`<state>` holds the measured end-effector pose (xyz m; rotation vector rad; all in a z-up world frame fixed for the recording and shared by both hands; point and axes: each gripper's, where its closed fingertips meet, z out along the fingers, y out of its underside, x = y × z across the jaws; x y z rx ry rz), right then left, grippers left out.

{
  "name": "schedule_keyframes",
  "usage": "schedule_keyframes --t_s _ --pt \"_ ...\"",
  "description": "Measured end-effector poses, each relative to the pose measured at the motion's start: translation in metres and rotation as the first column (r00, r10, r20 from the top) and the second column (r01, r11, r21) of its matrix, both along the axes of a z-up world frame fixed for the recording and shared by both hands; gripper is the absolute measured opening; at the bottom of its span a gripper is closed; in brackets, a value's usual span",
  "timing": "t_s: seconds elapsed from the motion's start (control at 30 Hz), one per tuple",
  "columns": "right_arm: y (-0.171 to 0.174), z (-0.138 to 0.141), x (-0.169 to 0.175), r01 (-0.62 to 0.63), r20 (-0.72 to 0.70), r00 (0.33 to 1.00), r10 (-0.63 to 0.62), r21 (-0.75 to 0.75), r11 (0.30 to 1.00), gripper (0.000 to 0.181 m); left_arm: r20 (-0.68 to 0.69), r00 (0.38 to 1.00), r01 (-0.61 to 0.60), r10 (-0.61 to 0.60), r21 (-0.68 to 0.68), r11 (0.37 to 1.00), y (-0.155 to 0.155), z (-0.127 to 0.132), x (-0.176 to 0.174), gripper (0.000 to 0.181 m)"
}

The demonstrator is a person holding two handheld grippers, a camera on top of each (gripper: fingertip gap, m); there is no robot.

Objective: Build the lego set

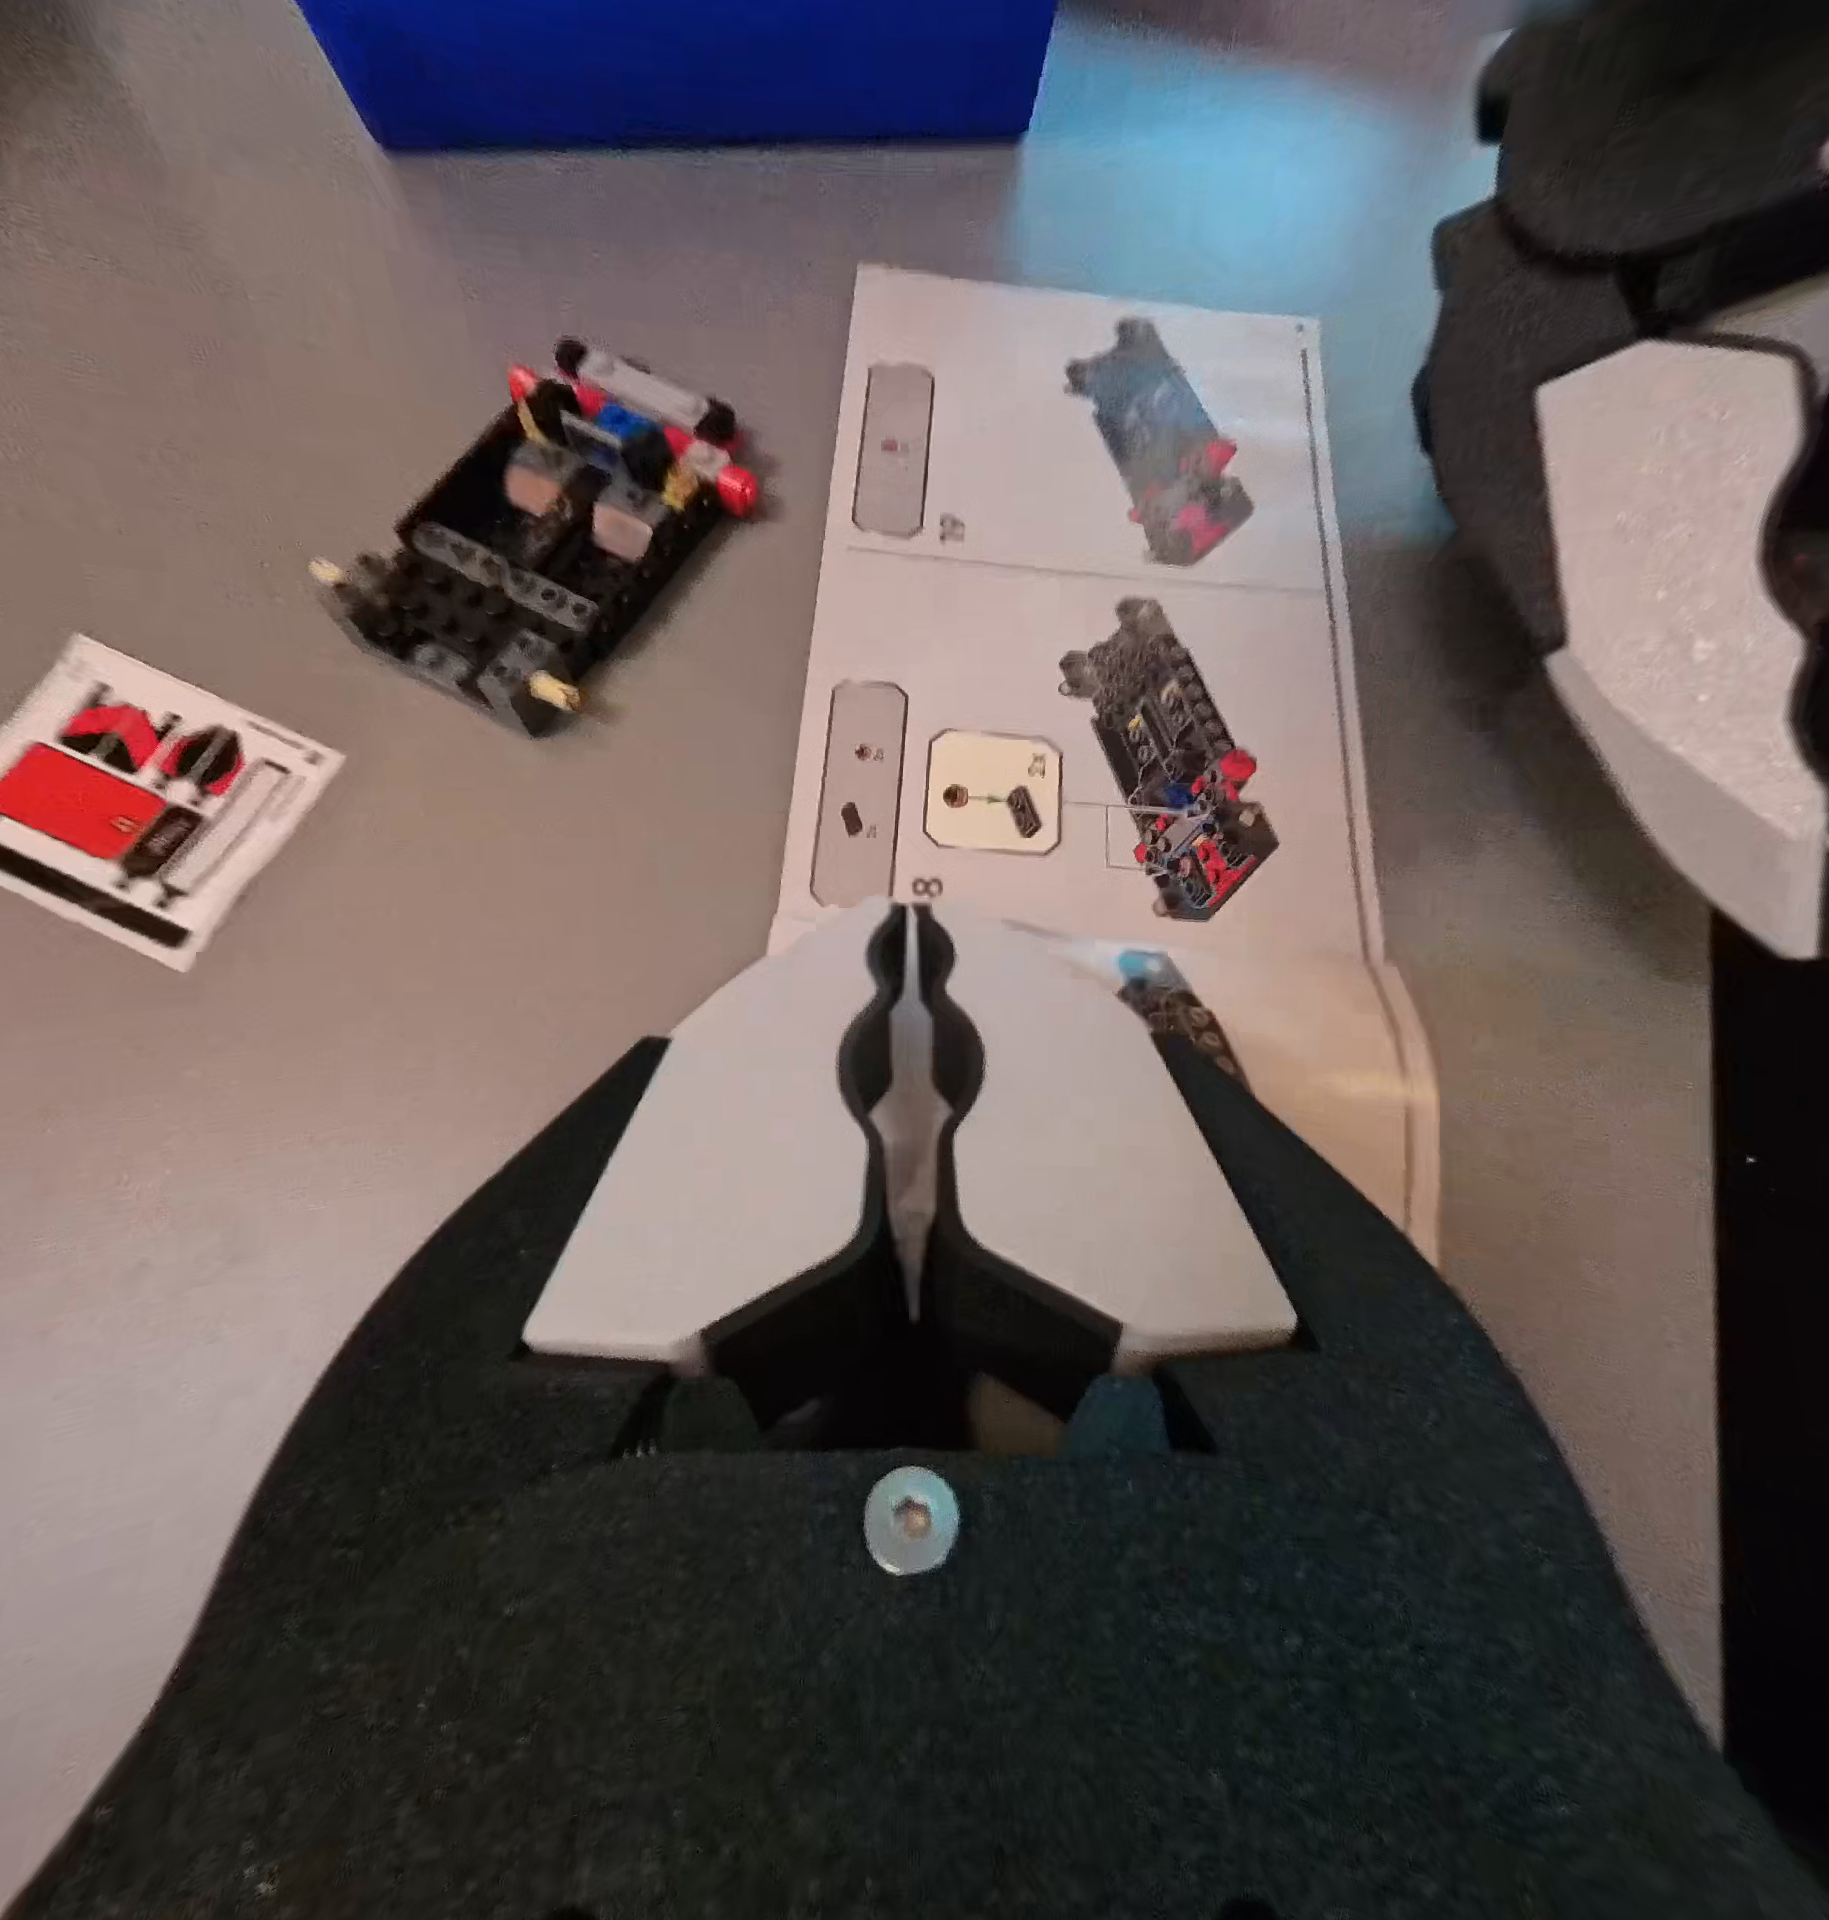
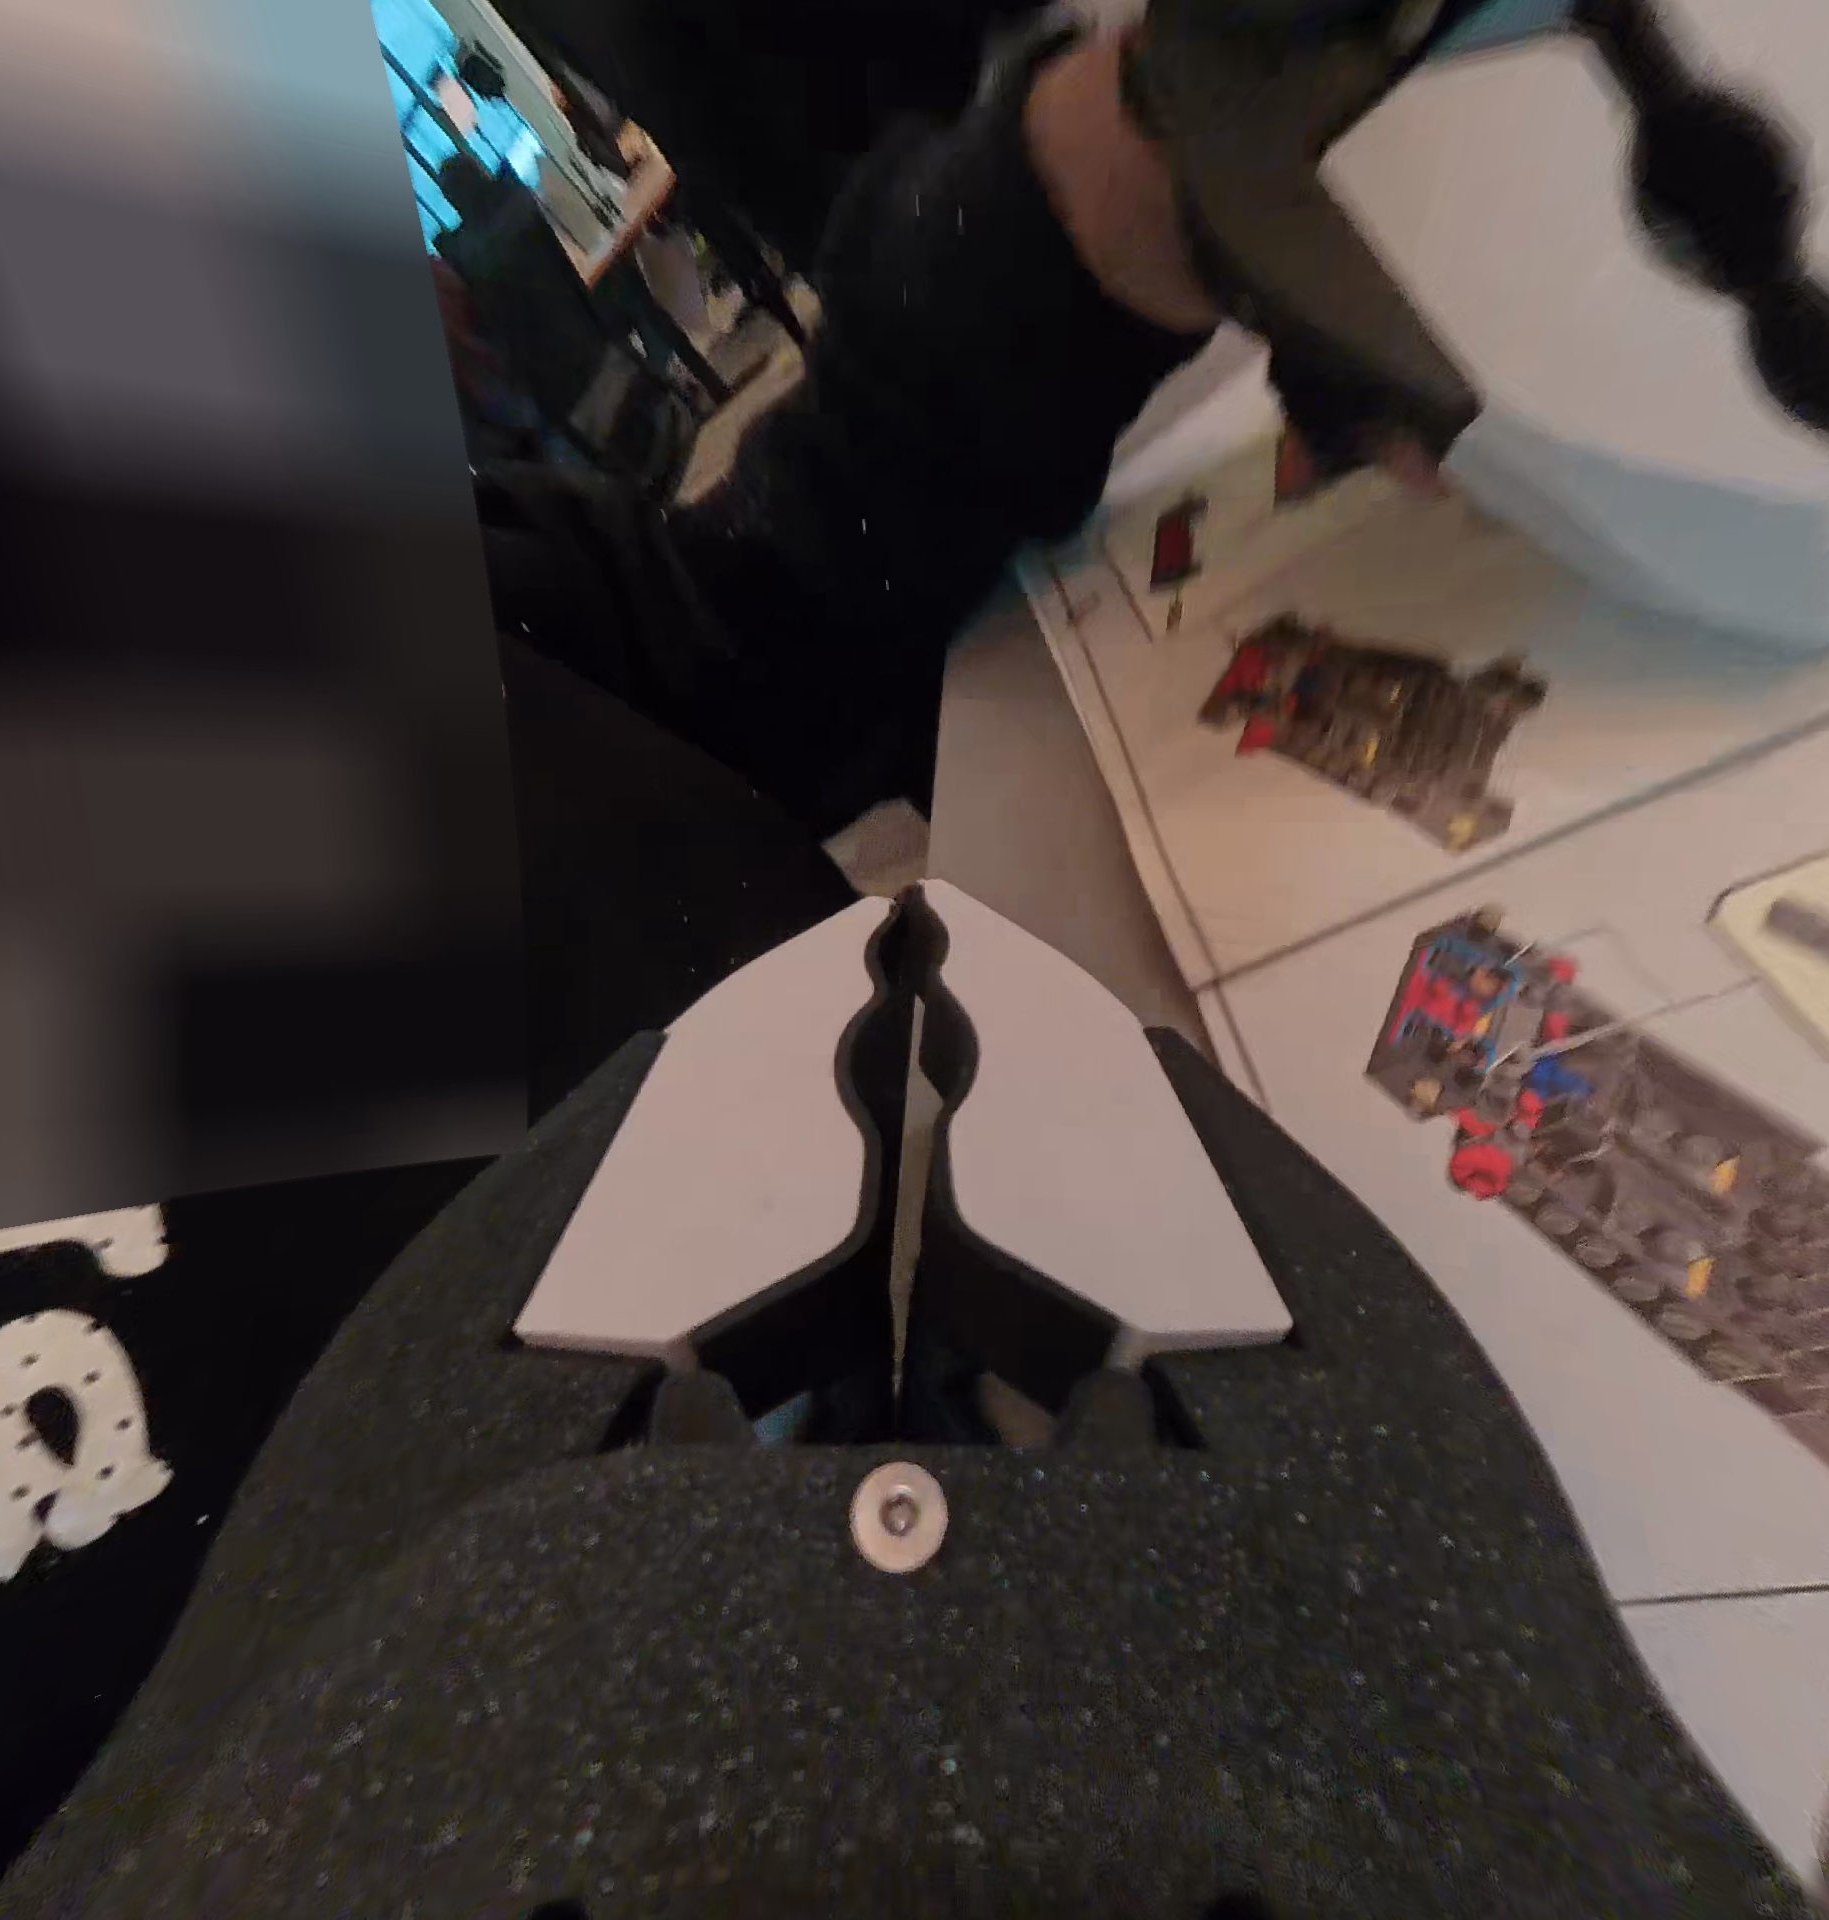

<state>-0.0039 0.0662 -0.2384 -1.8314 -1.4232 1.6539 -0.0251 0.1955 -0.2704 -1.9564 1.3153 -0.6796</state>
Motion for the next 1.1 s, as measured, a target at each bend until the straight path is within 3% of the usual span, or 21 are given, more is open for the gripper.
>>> schedule_keyframes --t_s 0.03,0.07,0.2,0.27,0.33,0.47,0.67,0.93,1.1 --pt "0.007 0.008 0.001 0.019 -0.026 0.999 -0.018 0.027 0.999 0.012 0.048 0.999 -0.003 0.002 0.033 0.999 0.001 0.017 0.000 0.008" --pt "0.017 0.014 0.002 0.043 -0.026 0.999 -0.042 0.064 0.997 0.027 0.110 0.994 -0.020 0.012 0.072 0.997 0.003 0.039 -0.003 0.010" --pt "0.058 0.021 0.007 0.093 -0.005 0.995 -0.100 0.393 0.915 0.033 0.272 0.956 -0.186 0.110 0.270 0.945 0.016 0.114 -0.049 0.014" --pt "0.073 0.014 0.003 0.070 0.011 0.996 -0.091 0.554 0.829 0.039 0.281 0.946 -0.258 0.164 0.346 0.902 0.020 0.130 -0.080 0.014" --pt "0.087 -0.009 0.000 0.004 0.121 0.987 -0.103 0.629 0.777 0.054 0.284 0.937 -0.301 0.205 0.352 0.886 0.020 0.133 -0.104 0.014" --pt "0.086 -0.049 -0.008 -0.128 0.297 0.954 -0.046 0.540 0.832 0.077 0.310 0.924 -0.323 0.222 0.328 0.888 0.017 0.132 -0.121 0.017" --pt "0.094 -0.051 0.002 -0.006 0.249 0.954 -0.166 0.571 0.821 0.072 0.201 0.949 -0.303 0.243 0.375 0.876 0.023 0.102 -0.121 0.018" --pt "0.091 -0.052 0.050 0.065 0.246 0.938 -0.245 0.570 0.819 0.071 0.234 0.963 -0.205 0.134 0.316 0.926 0.031 0.066 -0.059 0.016" --pt "0.090 -0.052 0.063 0.085 0.245 0.932 -0.267 0.570 0.817 0.071 0.316 0.940 -0.218 0.127 0.273 0.937 0.048 0.054 -0.043 0.013"
